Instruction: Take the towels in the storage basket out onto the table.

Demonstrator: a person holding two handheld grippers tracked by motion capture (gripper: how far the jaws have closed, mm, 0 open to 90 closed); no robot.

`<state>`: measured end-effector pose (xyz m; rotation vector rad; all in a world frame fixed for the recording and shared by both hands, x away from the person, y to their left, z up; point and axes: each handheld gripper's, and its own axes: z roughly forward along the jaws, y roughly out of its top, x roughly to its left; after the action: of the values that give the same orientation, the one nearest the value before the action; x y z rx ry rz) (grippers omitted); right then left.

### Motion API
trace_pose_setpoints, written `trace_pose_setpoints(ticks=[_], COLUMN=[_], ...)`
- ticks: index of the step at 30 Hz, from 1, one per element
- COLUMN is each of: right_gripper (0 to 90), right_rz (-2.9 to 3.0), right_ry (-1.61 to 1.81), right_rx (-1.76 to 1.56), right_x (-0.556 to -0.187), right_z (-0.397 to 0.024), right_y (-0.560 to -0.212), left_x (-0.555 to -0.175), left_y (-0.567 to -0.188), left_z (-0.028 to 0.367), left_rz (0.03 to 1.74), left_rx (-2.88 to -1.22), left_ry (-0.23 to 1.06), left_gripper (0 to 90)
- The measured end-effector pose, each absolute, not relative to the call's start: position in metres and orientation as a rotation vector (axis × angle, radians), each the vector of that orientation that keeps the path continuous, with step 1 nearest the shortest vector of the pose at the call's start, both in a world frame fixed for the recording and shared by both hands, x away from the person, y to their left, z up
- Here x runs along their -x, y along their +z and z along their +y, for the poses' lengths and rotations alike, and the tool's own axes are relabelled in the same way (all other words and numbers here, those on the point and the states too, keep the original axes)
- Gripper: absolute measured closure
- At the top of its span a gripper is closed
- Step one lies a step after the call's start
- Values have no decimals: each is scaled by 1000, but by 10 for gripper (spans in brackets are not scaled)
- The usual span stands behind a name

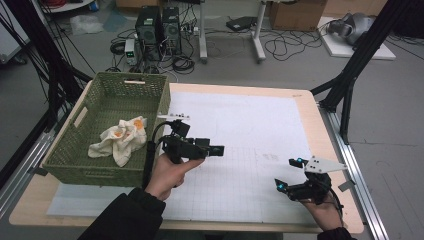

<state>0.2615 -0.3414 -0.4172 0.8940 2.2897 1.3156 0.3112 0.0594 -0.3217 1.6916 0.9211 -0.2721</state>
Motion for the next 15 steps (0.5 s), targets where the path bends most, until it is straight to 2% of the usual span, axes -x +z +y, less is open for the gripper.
trace_pose_setpoints(ticks=[15], right_gripper=[91], right_rz=[2289], right_ry=[1320], right_rx=[-892], right_x=[-262], right_z=[-341], right_y=[-416], left_x=[-321], left_y=[-305], left_z=[94], left_rz=[952], left_rx=[-1664], left_ry=[-280], left_gripper=[163])
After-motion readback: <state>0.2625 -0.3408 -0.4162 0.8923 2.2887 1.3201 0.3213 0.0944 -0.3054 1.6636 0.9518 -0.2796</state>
